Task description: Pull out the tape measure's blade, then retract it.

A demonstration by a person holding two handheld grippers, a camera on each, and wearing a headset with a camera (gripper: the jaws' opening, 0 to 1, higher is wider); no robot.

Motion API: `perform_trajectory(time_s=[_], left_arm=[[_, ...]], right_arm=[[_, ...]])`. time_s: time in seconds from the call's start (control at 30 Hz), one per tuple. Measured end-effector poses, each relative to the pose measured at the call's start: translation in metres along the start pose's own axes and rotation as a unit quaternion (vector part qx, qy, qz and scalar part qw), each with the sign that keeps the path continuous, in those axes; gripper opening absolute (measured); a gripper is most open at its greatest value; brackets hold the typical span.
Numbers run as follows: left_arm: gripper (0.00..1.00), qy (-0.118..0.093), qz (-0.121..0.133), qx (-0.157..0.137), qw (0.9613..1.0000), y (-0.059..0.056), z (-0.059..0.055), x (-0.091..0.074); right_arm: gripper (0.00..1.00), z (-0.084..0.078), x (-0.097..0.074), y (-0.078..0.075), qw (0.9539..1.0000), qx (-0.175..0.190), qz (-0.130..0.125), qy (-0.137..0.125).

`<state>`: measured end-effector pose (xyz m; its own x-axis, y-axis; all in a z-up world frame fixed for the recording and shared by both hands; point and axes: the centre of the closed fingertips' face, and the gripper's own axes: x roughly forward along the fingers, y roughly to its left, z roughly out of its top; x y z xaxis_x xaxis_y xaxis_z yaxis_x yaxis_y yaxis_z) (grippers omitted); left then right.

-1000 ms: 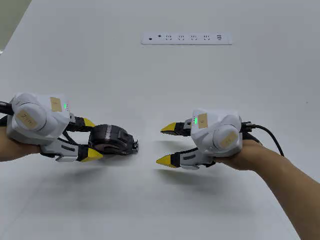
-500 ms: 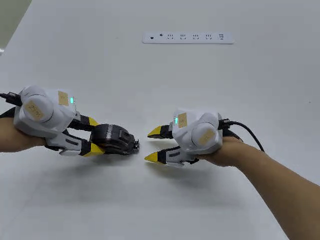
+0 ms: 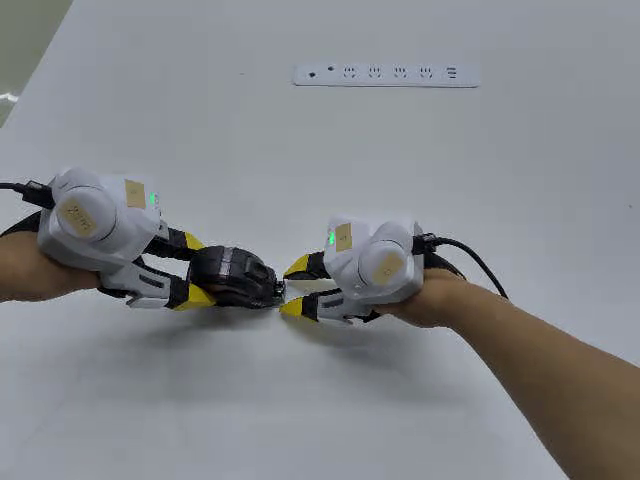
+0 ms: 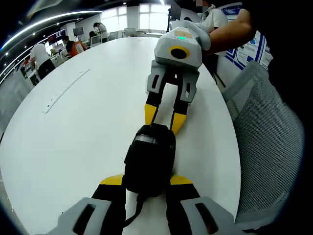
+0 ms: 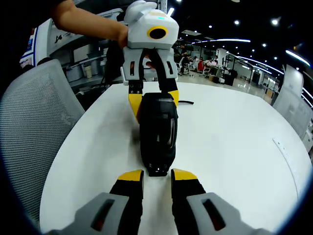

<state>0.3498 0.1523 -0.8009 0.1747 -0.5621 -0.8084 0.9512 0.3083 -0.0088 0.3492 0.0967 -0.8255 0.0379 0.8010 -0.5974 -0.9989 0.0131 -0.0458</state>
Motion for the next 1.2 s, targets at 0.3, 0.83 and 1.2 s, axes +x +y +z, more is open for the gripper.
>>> perform_trajectory(time_s=[0.3,0.83,1.2], left_arm=[[0.28,-0.001,-0.003,-0.002,1.0,0.0009,0.0014,0.0011],[0.28,0.001,-0.004,0.0,1.0,0.0008,0.0012,0.0016],[0.28,0.003,-0.005,-0.001,1.0,0.0004,0.0007,0.0011]], right_arm=[[0.15,0.0011,0.0026,-0.0025,1.0,0.003,0.007,0.004],[0.11,0.0003,0.0026,-0.001,0.9998,0.016,0.008,-0.002],[0.09,0.0,0.0017,-0.0008,0.9998,0.013,0.011,0.006]])
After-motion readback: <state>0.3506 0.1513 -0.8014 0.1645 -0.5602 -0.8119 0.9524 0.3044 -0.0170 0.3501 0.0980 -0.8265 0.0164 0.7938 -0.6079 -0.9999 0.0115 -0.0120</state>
